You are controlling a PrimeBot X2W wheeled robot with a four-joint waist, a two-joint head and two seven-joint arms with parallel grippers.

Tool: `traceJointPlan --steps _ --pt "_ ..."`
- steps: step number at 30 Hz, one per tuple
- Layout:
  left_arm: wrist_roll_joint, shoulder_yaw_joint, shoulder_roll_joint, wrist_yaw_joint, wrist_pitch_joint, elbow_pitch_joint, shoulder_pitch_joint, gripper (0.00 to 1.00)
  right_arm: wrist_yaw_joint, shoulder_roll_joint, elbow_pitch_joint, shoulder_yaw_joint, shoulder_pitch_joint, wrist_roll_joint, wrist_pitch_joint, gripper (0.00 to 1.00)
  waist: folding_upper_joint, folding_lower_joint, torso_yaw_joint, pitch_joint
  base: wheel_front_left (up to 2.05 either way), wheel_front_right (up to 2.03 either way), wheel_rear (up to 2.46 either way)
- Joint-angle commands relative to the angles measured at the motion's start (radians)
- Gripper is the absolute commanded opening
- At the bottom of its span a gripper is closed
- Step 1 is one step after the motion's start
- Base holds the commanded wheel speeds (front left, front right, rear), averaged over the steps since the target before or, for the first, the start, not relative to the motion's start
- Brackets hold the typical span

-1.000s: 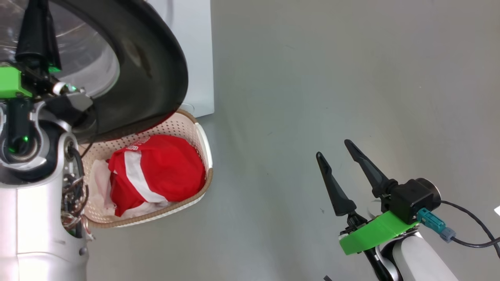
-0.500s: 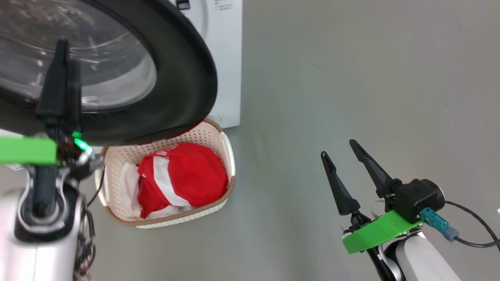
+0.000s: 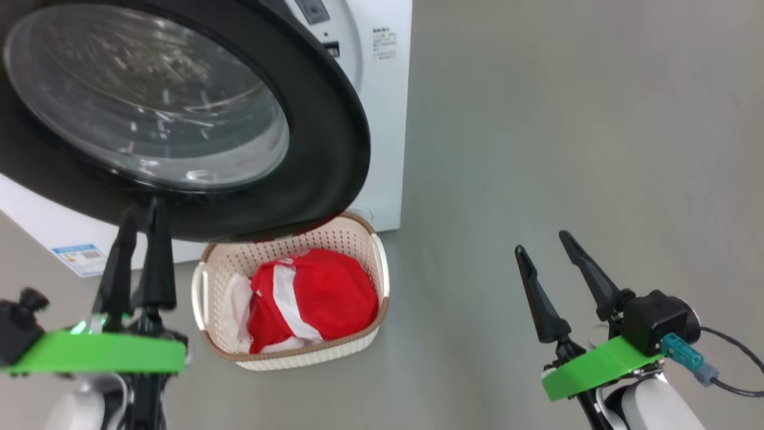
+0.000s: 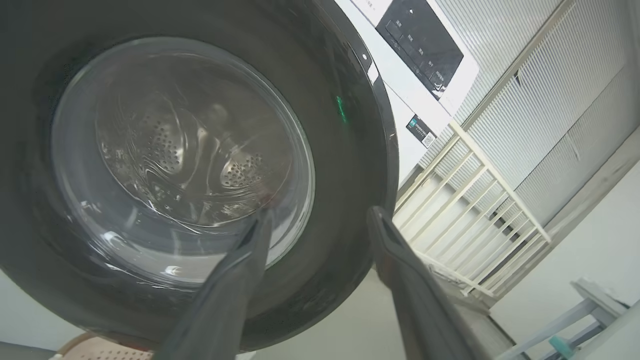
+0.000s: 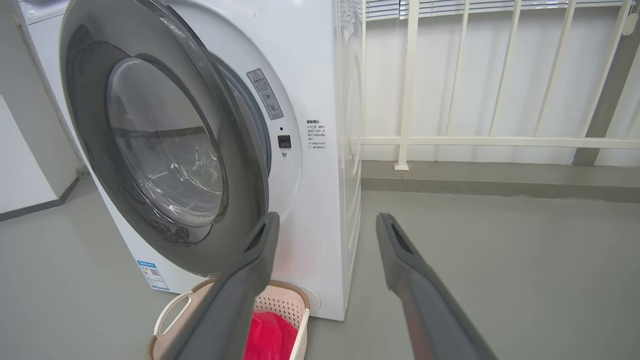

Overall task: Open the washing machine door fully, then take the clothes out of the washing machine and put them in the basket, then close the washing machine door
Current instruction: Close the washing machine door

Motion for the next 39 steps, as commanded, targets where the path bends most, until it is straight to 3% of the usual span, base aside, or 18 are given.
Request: traceJointPlan --steps 1,6,10,17,29,39 --pt "0.037 0.031 0.042 0.009 -0.010 -0.029 -0.004 1.00 0.004 0.003 -0.023 0.018 -0.001 -0.004 -0.006 1.00 0.0000 0.0000 0.015 -0.030 0.00 0.00 0.00" --pt "0.221 0.038 0.073 0.045 -0.035 -0.030 0.063 1.00 0.004 0.003 -0.016 0.015 0.016 -0.010 -0.006 1.00 0.0000 0.0000 0.018 -0.065 0.00 0.00 0.00" --pt "0.347 0.070 0.062 0.069 -0.038 -0.051 0.118 1.00 0.004 0.003 -0.015 0.005 0.033 -0.024 -0.006 1.00 0.0000 0.0000 0.018 -0.092 0.00 0.00 0.00" --pt "0.576 0.123 0.020 0.062 -0.039 -0.088 0.223 1.00 0.004 0.003 -0.039 -0.024 0.066 -0.045 -0.006 1.00 0.0000 0.0000 0.020 -0.124 0.00 0.00 0.00" --pt "0.703 0.197 -0.073 -0.004 -0.039 -0.041 0.325 1.00 0.004 0.003 -0.056 -0.061 0.128 -0.058 -0.006 1.00 0.0000 0.0000 0.037 -0.173 0.00 0.00 0.00" --pt "0.770 0.233 -0.116 -0.032 -0.039 -0.001 0.354 1.00 0.004 0.003 -0.059 -0.054 0.141 -0.060 -0.006 1.00 0.0000 0.0000 0.032 -0.185 0.00 0.00 0.00"
